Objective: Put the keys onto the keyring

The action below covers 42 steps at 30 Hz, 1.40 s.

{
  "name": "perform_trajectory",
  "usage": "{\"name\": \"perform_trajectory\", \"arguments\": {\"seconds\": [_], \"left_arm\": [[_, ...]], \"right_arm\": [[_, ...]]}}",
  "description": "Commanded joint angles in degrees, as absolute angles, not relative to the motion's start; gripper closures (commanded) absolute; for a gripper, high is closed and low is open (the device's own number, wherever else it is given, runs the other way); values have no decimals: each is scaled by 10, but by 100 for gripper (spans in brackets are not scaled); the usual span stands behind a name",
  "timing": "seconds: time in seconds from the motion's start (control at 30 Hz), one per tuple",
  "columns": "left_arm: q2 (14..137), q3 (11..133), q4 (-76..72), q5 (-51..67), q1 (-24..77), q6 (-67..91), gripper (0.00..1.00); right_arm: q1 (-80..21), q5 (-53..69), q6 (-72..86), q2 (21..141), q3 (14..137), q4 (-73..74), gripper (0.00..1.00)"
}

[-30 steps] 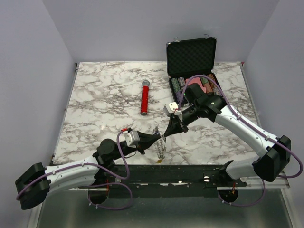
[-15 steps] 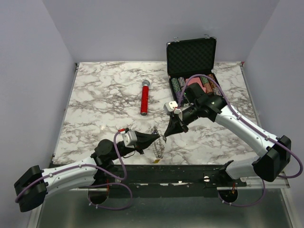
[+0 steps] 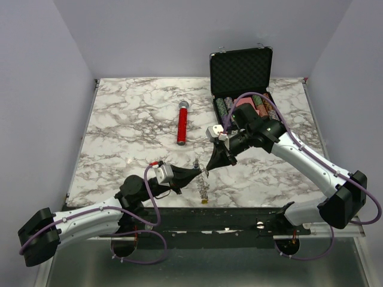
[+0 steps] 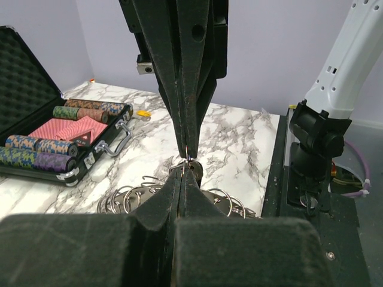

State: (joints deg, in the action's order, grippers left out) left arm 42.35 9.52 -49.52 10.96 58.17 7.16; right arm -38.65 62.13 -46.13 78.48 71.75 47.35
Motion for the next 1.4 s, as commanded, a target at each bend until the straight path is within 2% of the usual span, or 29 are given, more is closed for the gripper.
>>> {"name": "perform_trajectory", "arguments": {"seconds": [0.0, 1.37], "left_arm": [[426, 100, -521, 114, 578, 80, 100], [424, 91, -533, 113, 574, 89, 100]], "right_arm": [[-385, 612, -447, 778, 720, 454, 100], [-381, 624, -441, 779, 709, 446, 100]]}}
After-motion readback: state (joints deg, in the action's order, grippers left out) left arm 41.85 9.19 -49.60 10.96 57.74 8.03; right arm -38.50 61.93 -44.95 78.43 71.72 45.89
